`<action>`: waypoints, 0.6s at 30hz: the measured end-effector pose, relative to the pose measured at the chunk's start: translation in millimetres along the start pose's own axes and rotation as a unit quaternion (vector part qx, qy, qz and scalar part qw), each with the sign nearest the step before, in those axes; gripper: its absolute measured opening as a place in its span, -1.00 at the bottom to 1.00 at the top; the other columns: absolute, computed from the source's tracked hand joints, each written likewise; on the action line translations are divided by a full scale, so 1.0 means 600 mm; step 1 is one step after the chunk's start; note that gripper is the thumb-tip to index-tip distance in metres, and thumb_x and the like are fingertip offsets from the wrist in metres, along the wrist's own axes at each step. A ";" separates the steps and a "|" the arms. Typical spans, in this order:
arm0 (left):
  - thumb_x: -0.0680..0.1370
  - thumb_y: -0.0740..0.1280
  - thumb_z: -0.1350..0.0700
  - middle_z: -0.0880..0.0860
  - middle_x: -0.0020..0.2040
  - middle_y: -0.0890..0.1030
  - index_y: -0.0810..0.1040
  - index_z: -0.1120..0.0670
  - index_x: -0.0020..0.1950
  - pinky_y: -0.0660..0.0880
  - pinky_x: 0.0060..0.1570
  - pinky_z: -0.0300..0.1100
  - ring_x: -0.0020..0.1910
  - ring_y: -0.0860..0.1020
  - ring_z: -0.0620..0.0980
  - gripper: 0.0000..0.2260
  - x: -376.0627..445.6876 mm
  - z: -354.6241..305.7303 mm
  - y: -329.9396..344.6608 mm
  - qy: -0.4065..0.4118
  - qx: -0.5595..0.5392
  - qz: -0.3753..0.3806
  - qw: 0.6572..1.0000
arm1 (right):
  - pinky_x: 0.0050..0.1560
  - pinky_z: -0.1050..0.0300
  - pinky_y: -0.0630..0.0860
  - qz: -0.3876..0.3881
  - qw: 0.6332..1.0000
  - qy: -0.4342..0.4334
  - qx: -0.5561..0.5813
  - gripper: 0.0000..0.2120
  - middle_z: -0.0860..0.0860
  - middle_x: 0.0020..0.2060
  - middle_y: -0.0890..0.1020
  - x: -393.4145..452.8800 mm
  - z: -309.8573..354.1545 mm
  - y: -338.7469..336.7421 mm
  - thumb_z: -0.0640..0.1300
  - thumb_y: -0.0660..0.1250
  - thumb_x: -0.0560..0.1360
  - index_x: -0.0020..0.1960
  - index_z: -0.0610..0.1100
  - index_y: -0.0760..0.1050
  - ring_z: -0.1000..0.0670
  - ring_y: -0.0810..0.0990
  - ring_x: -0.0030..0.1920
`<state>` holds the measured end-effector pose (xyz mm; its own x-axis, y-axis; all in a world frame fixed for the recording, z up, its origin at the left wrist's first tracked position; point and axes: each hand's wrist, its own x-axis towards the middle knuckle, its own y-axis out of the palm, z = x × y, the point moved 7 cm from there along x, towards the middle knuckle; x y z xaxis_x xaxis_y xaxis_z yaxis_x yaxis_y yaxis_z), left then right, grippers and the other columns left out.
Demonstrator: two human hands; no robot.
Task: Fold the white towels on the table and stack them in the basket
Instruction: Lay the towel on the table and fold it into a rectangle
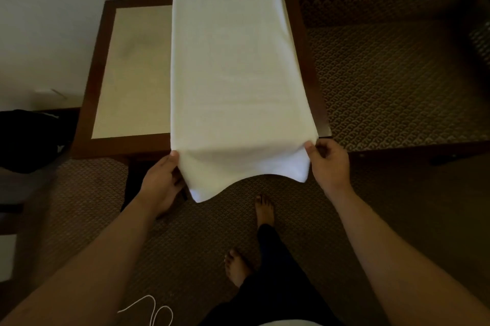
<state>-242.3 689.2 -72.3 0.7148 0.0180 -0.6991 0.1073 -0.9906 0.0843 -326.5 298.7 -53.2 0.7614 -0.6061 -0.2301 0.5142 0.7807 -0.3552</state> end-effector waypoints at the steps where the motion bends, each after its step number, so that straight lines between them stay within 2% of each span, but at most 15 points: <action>1: 0.69 0.25 -0.03 0.04 0.29 0.63 0.56 0.05 0.35 0.53 0.24 0.06 0.28 0.57 0.06 -0.72 0.002 0.000 -0.004 0.008 0.015 -0.016 1.000 | 0.00 0.14 0.58 0.007 1.000 -0.002 0.000 -0.87 0.01 -0.10 0.70 0.001 0.000 0.000 -0.05 0.43 0.58 0.00 -0.12 0.61 0.05 0.67 -0.04; 4: 0.67 0.29 -0.08 0.05 0.22 0.64 0.59 0.00 0.20 0.53 0.27 0.13 0.23 0.59 0.09 -0.79 0.007 -0.007 -0.012 0.060 0.129 -0.078 0.987 | 0.08 0.01 0.61 -0.006 1.000 -0.002 -0.014 -0.93 0.05 -0.10 0.70 0.003 -0.002 -0.017 -0.07 0.40 0.60 -0.01 -0.05 0.62 0.06 0.66 -0.03; 6: 0.67 0.27 -0.12 0.04 0.16 0.62 0.55 0.03 0.27 0.55 0.19 0.11 0.15 0.59 0.10 -0.71 0.006 -0.017 -0.011 0.099 0.228 -0.118 0.961 | 0.13 -0.11 0.59 -0.019 0.998 0.005 -0.055 -0.92 0.10 -0.15 0.68 0.008 -0.005 -0.027 -0.04 0.40 0.59 -0.05 -0.01 0.61 0.02 0.65 -0.05; 9: 0.70 0.23 -0.07 0.02 0.10 0.55 0.47 0.12 0.36 0.45 0.02 -0.01 0.08 0.53 0.06 -0.66 0.000 -0.025 0.000 0.129 0.277 -0.154 0.940 | 0.19 -0.21 0.54 -0.020 0.994 0.010 -0.112 -0.93 0.14 -0.17 0.65 0.014 -0.005 -0.021 0.00 0.39 0.59 -0.04 0.02 0.60 -0.04 0.63 -0.03; 12: 0.70 0.24 -0.06 0.02 0.11 0.54 0.46 0.11 0.37 0.43 0.03 -0.03 0.09 0.52 0.06 -0.67 0.005 -0.019 -0.001 0.137 0.279 -0.151 0.938 | 0.18 -0.15 0.58 -0.015 0.997 0.029 -0.065 -0.89 0.06 -0.10 0.66 0.020 -0.011 -0.009 -0.07 0.38 0.61 0.07 -0.08 0.61 -0.02 0.64 0.01; 15: 0.70 0.25 -0.04 -0.10 0.10 0.58 0.50 -0.04 0.29 0.51 0.19 0.06 0.19 0.56 0.06 -0.80 0.020 0.001 -0.005 0.108 0.249 -0.106 0.956 | 0.17 0.06 0.57 0.046 0.997 0.066 0.019 -0.86 0.09 0.01 0.68 0.017 -0.027 0.013 -0.16 0.37 0.62 0.15 -0.01 0.61 0.06 0.64 0.10; 18: 0.71 0.24 0.01 -0.21 0.10 0.55 0.49 -0.16 0.24 0.45 0.19 0.00 0.09 0.53 -0.14 -0.86 0.022 0.020 0.009 0.082 0.221 -0.046 0.971 | 0.15 0.19 0.55 0.111 0.986 0.099 0.071 -0.71 0.12 0.10 0.68 0.014 -0.040 0.038 -0.25 0.42 0.57 0.24 0.02 0.59 0.15 0.63 0.13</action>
<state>-240.6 682.2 -89.8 0.8206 0.0946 -0.5636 -0.1051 -0.9445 -0.3114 -317.8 307.5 -84.7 0.7769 -0.4247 -0.4647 0.4043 0.9024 -0.1488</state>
